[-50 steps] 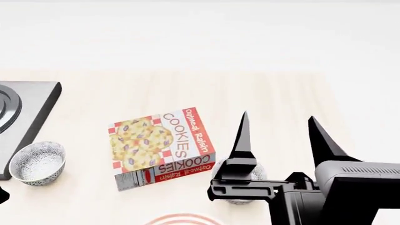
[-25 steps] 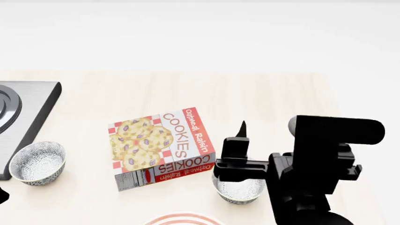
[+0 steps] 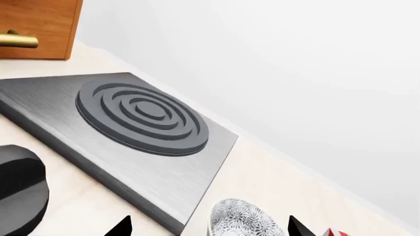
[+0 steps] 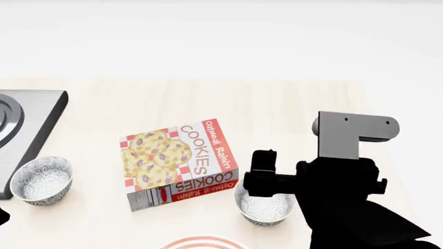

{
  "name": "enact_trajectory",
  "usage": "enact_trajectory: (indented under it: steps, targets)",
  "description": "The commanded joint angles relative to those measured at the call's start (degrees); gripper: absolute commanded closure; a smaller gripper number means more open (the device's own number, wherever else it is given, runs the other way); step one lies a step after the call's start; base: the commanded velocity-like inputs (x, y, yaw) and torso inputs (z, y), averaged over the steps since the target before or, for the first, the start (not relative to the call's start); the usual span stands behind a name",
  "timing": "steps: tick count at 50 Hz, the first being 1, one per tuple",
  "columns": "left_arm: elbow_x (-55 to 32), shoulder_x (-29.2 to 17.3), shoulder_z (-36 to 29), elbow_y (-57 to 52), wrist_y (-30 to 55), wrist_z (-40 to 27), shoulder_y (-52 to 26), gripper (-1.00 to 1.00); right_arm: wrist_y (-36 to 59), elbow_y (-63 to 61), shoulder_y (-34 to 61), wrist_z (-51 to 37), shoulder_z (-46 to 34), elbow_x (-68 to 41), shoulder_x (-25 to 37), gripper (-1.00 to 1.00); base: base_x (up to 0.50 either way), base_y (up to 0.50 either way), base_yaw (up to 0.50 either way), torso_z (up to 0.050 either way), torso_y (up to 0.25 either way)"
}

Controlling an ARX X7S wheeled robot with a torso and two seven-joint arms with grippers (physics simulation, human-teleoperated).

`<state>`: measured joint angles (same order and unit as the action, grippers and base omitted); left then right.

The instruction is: Pick the akita bowl next to the plate and place it on the plate.

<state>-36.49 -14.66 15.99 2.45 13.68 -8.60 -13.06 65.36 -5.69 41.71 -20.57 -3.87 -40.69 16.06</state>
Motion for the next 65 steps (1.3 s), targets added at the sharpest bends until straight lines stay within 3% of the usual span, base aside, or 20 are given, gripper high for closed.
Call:
enact_trajectory:
  steps: [1, 21, 47, 65]
  targets:
    - [-0.1, -0.1, -0.2, 0.5, -0.3, -0.1, -0.2, -1.00, 1.0, 9.4, 4.0, 1.2, -0.2, -0.1, -0.8, -1.00, 0.00, 0.00, 0.00, 0.000, 0.000]
    - [-0.5, -0.4, -0.5, 0.3, -0.3, -0.4, 0.0, -1.00, -2.7, 30.6, 15.6, 8.4, -8.8, 5.2, -2.1, -1.00, 0.00, 0.00, 0.00, 0.000, 0.000]
    - [-0.9, -0.7, -0.8, 0.4, -0.6, -0.7, 0.1, -1.00, -2.8, 54.6, 28.1, 13.7, -12.5, 8.1, -4.8, -1.00, 0.00, 0.00, 0.00, 0.000, 0.000]
    - [-1.1, -0.8, -1.1, 1.0, -0.9, -0.7, -0.2, -1.00, -7.9, 70.5, 33.1, 19.2, -15.0, 10.7, -6.6, -1.00, 0.00, 0.00, 0.00, 0.000, 0.000]
